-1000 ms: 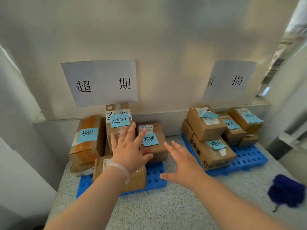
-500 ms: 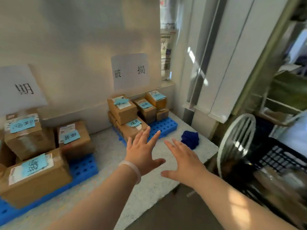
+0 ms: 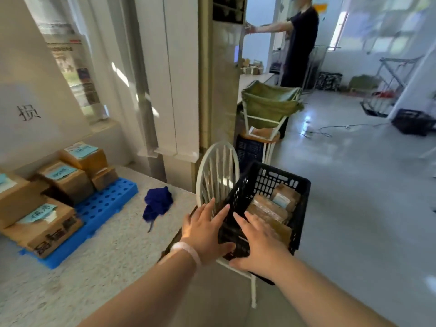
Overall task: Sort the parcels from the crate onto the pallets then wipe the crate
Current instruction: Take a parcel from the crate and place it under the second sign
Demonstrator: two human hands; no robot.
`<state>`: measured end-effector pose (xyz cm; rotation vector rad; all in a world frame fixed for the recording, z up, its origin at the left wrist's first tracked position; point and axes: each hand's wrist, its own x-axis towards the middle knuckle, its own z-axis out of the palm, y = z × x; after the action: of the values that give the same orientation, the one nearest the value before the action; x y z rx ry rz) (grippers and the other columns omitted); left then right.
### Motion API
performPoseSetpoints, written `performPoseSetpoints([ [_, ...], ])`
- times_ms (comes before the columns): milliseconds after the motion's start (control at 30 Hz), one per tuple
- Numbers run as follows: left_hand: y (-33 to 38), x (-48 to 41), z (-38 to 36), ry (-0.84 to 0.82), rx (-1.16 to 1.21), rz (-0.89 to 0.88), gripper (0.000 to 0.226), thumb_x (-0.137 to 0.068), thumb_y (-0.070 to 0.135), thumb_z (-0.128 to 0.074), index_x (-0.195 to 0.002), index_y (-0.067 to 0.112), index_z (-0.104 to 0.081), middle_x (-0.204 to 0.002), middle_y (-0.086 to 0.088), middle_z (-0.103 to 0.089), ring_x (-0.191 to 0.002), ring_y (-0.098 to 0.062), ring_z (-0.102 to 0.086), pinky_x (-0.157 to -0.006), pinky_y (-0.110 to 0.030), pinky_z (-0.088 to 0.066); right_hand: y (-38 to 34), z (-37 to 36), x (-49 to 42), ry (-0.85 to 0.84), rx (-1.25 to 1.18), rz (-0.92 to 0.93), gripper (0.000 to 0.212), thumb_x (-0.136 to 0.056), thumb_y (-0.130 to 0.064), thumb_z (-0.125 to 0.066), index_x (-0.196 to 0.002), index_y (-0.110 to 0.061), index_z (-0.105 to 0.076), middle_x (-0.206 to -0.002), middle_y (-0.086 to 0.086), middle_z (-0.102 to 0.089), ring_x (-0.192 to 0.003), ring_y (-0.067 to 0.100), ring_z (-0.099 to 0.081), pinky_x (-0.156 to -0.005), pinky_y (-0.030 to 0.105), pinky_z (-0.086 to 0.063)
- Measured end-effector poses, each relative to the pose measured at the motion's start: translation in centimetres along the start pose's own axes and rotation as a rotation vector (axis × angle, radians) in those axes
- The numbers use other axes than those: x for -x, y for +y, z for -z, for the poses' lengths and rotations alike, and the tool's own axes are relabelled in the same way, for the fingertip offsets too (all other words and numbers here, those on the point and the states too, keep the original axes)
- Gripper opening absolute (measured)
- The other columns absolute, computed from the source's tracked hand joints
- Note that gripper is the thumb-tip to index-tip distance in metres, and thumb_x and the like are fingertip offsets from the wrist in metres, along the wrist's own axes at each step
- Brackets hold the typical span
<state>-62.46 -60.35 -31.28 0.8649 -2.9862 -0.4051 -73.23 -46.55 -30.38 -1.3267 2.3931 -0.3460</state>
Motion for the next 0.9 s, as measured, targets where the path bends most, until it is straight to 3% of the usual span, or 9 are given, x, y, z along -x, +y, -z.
performPoseSetpoints([
  [200, 3.1, -5.9, -3.1, -0.102, 0.0, -0.091, 0.094, -0.085, 0.067, -0.056, -0.153, 0.048, 0.005, -0.166, 0.005, 0.006, -0.152, -0.021, 0.0, -0.123, -0.049, -0.006, 5.8, -0.4, -1.6, -0.008, -0.06, -0.173, 0.11, -0.08, -0.058, -0.071, -0.155, -0.041, 0.008, -0.165, -0.007, 0.01, -0.152, 0.018, 0.007, -0.122, 0.043, -0.004],
  [433, 3.9, -14.9, -6.0, -0.26, 0.036, -0.179, 0.091, -0.088, 0.064, -0.054, -0.154, 0.045, 0.005, -0.166, 0.005, 0.007, -0.152, -0.022, 0.0, -0.123, -0.046, -0.011, 11.6, 0.3, -7.3, 0.025, -0.182, -0.443, 0.111, -0.078, -0.064, -0.069, -0.156, -0.037, 0.006, -0.166, -0.006, 0.001, -0.152, 0.021, -0.004, -0.121, 0.044, -0.015],
  [733, 4.4, -24.8, -10.8, -0.463, 0.098, -0.212, 0.09, -0.088, 0.062, -0.056, -0.155, 0.043, 0.002, -0.165, 0.006, 0.002, -0.152, -0.024, -0.006, -0.121, -0.046, -0.017, 16.0, -0.7, -13.7, 0.079, -0.485, -0.765, 0.088, -0.089, -0.051, -0.065, -0.156, -0.034, -0.009, -0.16, -0.004, -0.021, -0.147, 0.021, -0.024, -0.117, 0.043, -0.029],
  [900, 5.7, -27.4, -14.0, -0.602, 0.179, -0.162, 0.086, -0.09, 0.059, -0.056, -0.154, 0.045, 0.0, -0.165, 0.009, 0.002, -0.151, -0.025, -0.004, -0.121, -0.049, -0.02, 18.9, -1.7, -16.0, 0.083, -0.569, -0.893, 0.084, -0.09, -0.052, -0.062, -0.156, -0.035, -0.013, -0.162, -0.002, -0.021, -0.147, 0.023, -0.026, -0.117, 0.047, -0.031],
])
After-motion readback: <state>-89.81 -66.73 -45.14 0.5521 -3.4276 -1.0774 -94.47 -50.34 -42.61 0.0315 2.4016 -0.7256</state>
